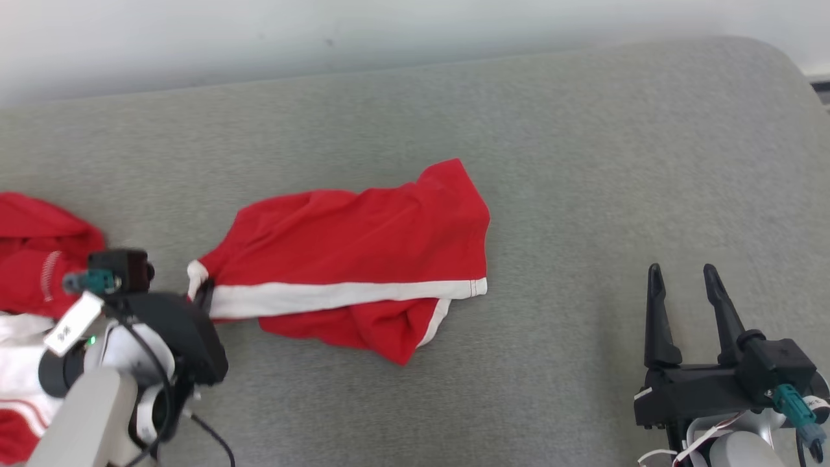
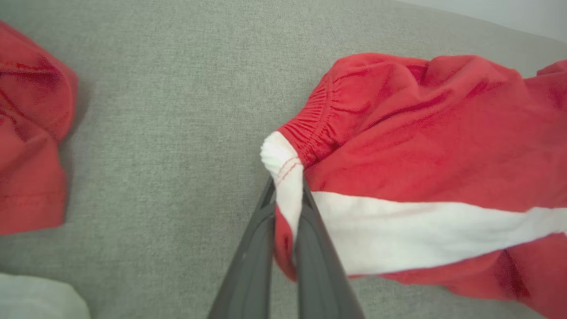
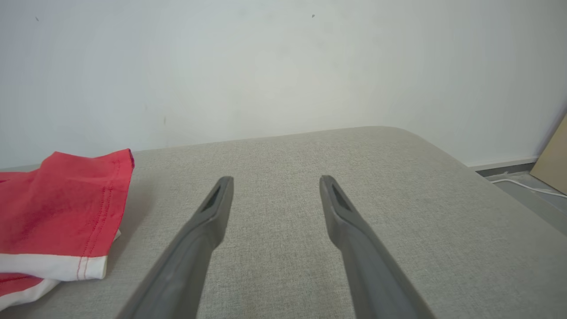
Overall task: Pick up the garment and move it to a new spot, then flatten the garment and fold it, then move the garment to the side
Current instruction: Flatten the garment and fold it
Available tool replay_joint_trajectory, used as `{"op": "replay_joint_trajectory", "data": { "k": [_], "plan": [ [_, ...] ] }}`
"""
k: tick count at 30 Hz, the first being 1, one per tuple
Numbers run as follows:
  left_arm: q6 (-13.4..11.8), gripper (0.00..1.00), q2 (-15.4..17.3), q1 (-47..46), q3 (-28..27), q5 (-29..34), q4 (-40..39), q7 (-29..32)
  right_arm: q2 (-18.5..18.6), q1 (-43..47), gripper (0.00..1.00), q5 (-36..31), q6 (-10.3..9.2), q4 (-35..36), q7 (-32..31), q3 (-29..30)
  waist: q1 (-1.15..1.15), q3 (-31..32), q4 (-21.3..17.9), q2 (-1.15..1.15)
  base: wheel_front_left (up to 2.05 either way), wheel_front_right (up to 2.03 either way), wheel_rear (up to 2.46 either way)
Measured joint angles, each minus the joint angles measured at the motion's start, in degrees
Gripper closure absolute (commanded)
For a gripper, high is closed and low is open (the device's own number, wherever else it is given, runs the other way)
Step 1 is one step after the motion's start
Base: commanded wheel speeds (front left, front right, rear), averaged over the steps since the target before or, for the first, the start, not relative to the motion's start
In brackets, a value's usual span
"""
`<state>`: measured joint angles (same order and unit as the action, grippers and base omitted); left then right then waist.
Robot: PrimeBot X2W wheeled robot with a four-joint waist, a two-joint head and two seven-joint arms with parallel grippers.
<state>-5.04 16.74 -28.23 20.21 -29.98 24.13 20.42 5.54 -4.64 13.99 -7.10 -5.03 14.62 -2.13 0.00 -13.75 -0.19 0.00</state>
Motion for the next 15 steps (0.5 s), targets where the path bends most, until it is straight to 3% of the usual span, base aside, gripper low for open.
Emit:
{"op": "replay_joint_trajectory", "data": {
  "k": [1, 2, 3, 15],
  "plan": [
    [0.0, 1.0, -0.1, 1.2, -0.2, -0.3, -0.6, -0.4, 0.0, 0.4, 0.0, 0.0, -0.01, -0.1, 0.0, 0.0, 0.0, 0.4, 0.8, 0.0, 0.0, 0.0, 0.0],
    [0.0, 0.75, 0.0, 2.5, -0.4, -0.3, -1.2, -0.7, 0.0, 0.6, 0.0, 0.0, -0.01, -0.1, 0.0, -0.1, 0.0, 0.7, 1.6, 0.0, 0.0, 0.0, 0.0],
    [-0.1, 0.0, 0.0, 3.8, -0.8, -0.6, -1.7, -1.1, -0.1, 0.7, 0.0, -0.1, -0.01, -0.2, 0.0, -0.3, 0.0, 1.1, 2.3, 0.0, 0.0, 0.0, 0.0],
    [0.5, 0.0, 1.0, 13.7, -3.5, -3.4, -12.6, -8.4, -0.6, 0.9, 0.0, -0.1, 0.0, -0.7, -0.1, -2.1, -0.01, 6.9, 5.4, -0.01, 0.0, 0.0, 0.0]
  ]
}}
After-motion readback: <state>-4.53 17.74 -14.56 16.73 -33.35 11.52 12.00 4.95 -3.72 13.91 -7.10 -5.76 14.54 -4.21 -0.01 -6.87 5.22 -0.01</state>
